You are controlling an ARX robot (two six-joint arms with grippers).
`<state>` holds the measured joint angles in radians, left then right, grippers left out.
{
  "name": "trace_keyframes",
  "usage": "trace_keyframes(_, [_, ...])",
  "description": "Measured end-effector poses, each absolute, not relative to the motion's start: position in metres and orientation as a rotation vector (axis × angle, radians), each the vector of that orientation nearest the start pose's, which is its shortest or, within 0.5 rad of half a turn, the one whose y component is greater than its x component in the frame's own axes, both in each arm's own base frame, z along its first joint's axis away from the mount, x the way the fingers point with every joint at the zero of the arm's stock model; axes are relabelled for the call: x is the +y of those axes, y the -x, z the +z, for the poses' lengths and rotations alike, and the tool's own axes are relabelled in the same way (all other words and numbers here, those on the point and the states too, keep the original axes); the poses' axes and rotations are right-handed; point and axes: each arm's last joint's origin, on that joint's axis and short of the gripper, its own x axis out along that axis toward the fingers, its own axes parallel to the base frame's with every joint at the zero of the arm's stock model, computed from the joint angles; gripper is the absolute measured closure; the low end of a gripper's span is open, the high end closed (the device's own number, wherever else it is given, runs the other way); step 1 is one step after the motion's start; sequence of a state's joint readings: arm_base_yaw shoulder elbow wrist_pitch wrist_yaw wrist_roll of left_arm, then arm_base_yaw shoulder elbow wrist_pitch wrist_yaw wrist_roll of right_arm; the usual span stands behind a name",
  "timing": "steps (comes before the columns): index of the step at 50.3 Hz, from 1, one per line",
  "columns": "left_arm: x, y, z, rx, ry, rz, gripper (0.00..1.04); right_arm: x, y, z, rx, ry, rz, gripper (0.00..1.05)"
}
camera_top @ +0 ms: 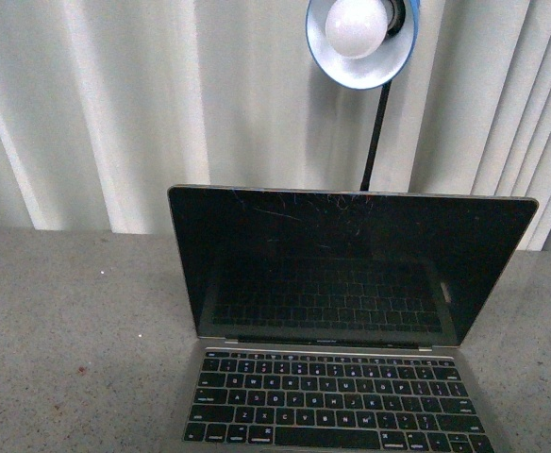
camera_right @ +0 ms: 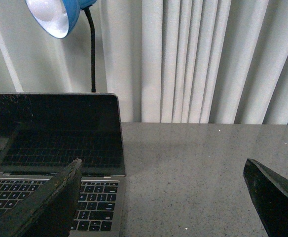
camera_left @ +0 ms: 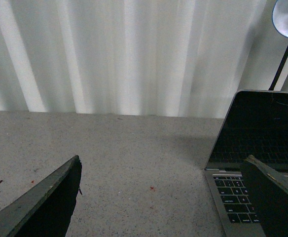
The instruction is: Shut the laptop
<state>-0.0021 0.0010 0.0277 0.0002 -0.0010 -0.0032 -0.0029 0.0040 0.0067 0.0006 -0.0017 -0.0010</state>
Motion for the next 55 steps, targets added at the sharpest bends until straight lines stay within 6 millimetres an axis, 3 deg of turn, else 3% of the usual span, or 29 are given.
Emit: trace_keyframes(55, [-0.0002, -0.096, 0.1729, -0.027, 0.003, -0.001, 0.07, -0.0002, -0.0975, 0.1655, -0.003, 0.001, -0.001, 0.07])
